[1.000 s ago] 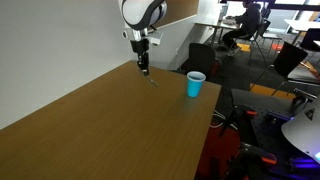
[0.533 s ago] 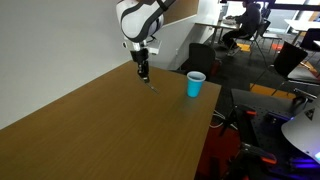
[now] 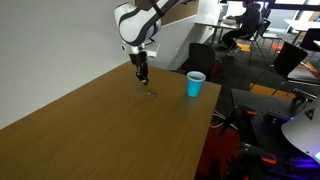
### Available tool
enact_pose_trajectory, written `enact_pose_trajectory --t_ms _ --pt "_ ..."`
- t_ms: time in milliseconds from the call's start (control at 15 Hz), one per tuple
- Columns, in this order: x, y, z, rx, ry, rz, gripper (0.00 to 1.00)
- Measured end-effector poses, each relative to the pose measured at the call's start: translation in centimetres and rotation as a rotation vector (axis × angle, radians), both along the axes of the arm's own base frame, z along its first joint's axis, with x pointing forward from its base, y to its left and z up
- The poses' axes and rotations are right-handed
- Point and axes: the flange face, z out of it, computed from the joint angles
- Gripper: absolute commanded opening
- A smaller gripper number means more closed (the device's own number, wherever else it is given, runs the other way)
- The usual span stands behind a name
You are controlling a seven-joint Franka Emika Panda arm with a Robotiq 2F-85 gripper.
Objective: Remove the pen from the cup
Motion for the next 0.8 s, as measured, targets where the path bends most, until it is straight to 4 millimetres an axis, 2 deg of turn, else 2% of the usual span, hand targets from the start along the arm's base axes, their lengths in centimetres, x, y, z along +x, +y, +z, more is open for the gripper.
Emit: enact_pose_trajectory --t_ms 333,400,600,800 --pt "0.3 0.0 0.3 0.000 0.007 -0.005 0.94" --pt "0.3 0.0 0.4 -0.002 0.006 -0.013 0.99" --pt "0.4 0.0 0.9 -0.007 -0.001 -0.025 1.00" --pt "0.2 0.0 2.9 -0.016 -0.022 -0.053 1.00"
